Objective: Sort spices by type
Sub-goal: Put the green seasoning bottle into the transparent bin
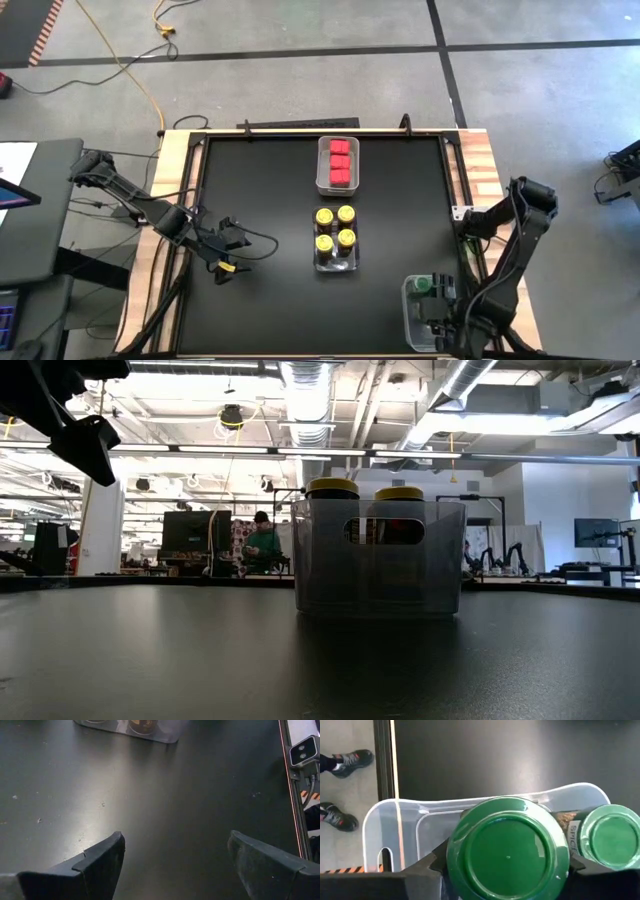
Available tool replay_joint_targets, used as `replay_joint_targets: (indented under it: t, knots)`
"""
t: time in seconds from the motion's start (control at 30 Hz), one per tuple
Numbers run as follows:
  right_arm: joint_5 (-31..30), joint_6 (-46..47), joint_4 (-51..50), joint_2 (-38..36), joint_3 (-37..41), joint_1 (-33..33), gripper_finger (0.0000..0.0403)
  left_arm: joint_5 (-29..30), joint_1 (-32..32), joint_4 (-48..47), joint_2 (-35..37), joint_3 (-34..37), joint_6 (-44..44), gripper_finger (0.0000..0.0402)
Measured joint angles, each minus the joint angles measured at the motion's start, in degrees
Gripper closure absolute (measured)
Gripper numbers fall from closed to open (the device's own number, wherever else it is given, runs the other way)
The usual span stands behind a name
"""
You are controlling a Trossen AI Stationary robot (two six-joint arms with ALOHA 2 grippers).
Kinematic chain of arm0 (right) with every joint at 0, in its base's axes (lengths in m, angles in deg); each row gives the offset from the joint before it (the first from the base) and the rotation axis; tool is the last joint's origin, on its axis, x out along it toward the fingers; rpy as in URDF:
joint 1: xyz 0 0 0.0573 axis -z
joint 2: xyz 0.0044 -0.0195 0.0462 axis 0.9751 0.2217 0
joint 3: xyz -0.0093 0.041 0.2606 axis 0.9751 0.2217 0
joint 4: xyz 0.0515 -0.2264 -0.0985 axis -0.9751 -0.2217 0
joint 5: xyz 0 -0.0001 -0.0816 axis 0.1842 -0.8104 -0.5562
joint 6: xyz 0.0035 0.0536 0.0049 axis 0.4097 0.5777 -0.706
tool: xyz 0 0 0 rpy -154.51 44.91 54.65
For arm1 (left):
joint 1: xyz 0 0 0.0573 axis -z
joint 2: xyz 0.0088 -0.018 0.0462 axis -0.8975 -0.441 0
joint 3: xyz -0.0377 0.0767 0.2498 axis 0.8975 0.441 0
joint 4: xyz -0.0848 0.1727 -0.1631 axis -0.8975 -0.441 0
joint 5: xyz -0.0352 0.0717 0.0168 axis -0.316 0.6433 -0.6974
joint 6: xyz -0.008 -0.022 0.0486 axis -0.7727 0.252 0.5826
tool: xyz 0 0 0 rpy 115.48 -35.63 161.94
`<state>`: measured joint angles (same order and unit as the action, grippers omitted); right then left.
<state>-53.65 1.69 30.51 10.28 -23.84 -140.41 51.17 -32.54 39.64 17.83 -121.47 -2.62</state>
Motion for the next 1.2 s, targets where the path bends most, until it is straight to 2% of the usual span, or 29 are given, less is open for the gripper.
replay_joint_targets:
  t: [0.27, 0.87, 1.2]
  knots:
    - [0.66, -3.86, 5.79, 0.0, 3.25, 0.0, 0.0182, 0.0, 0.0, 0.01, 0.0, 0.0, 0.0, 0.0061]
    - [2.63, -6.79, 6.64, 0.02, 4.74, 0.74, 0.0181, 0.0, 0.0, 0.01, 0.0, 0.0, 0.0, 0.0061]
    - [4.09, -8.37, 10.95, 0.04, 7.36, 1.47, 0.0181, 0.0, 0.0, -0.01, 0.0, 0.0, 0.0, 0.0061]
